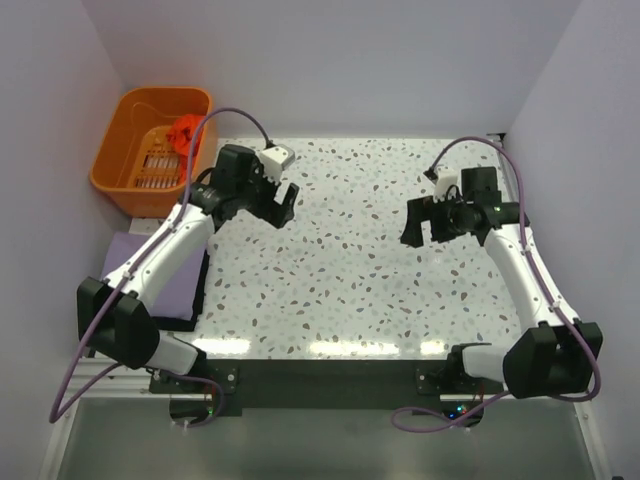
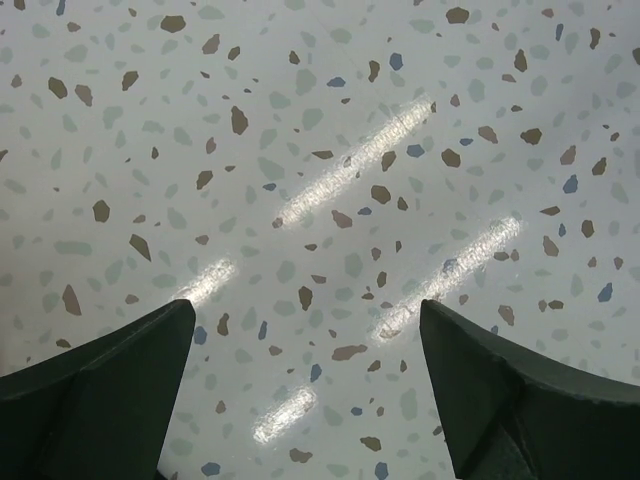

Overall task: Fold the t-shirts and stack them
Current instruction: Grab the tshirt from the pile

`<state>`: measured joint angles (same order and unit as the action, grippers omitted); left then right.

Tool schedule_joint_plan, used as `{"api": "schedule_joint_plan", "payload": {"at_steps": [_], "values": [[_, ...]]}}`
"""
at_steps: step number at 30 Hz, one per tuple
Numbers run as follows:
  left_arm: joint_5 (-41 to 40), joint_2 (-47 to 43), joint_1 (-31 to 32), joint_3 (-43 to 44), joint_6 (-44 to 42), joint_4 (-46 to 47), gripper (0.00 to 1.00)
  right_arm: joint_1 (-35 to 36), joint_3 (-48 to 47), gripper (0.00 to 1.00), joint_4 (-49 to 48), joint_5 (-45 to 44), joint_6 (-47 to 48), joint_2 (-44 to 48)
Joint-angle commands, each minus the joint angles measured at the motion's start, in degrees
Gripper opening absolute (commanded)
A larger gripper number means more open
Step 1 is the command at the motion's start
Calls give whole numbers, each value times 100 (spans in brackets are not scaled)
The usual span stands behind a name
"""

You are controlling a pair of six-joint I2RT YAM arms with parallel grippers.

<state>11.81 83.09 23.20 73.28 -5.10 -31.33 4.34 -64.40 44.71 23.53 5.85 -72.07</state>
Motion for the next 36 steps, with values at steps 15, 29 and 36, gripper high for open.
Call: {"api": "schedule_joint_plan", "payload": {"at_steps": [15, 29, 36], "values": [[1527, 1930, -3444, 4195, 1134, -94, 100, -135, -582, 99, -14, 1321, -93, -439], [963, 4504, -4175, 5443, -264, -462, 100, -135, -785, 99, -111, 1084, 39, -1063], [1892, 5515, -4166, 5680, 466, 38, 100, -135, -828, 99, -33, 856, 188, -1230]]}}
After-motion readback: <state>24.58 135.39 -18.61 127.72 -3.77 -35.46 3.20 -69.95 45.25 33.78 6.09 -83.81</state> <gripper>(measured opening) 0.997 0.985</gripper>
